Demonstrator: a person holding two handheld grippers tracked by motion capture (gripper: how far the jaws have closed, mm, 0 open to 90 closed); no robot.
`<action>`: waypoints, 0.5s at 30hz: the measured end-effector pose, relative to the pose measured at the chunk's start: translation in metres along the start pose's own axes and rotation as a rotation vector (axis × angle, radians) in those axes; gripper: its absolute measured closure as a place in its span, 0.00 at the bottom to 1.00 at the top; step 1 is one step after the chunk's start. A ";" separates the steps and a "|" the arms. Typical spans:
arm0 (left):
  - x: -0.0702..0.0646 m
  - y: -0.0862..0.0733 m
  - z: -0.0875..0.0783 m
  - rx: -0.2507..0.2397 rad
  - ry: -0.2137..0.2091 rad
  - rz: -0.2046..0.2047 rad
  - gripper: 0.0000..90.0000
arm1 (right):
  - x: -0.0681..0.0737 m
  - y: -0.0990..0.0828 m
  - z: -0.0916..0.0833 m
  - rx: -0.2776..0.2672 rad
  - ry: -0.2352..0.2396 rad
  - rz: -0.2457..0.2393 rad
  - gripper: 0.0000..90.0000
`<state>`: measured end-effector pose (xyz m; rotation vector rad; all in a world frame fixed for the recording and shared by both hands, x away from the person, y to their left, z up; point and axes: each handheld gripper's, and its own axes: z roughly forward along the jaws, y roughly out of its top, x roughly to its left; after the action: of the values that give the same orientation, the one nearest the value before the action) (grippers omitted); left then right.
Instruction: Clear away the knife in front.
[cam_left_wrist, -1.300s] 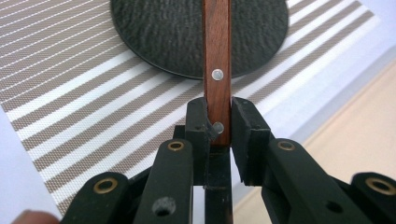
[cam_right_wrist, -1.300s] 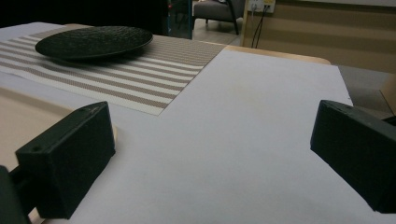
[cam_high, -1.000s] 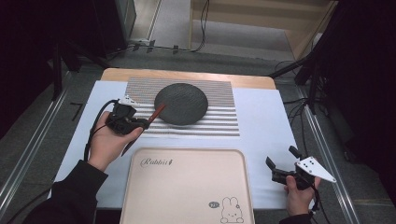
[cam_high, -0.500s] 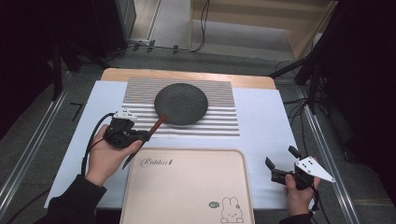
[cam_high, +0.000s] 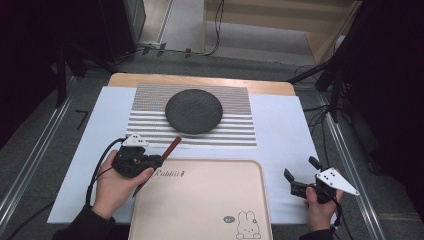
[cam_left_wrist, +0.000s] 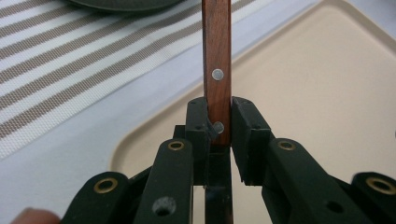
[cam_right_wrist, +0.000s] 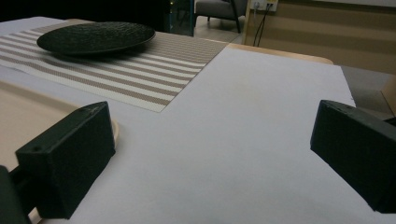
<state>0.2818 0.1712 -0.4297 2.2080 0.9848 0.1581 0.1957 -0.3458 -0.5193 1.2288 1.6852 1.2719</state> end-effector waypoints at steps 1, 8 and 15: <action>-0.002 -0.002 0.000 -0.004 0.002 0.003 0.86 | 0.000 0.000 0.000 0.000 -0.001 0.000 0.00; -0.012 -0.014 -0.004 -0.013 -0.006 0.007 0.86 | 0.000 0.000 0.000 0.000 -0.003 0.001 0.00; -0.020 -0.031 -0.003 -0.008 -0.023 -0.006 0.86 | 0.000 0.000 0.000 0.003 -0.001 0.001 0.00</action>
<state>0.2480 0.1738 -0.4439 2.1945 0.9759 0.1334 0.1958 -0.3453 -0.5193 1.2319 1.6866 1.2692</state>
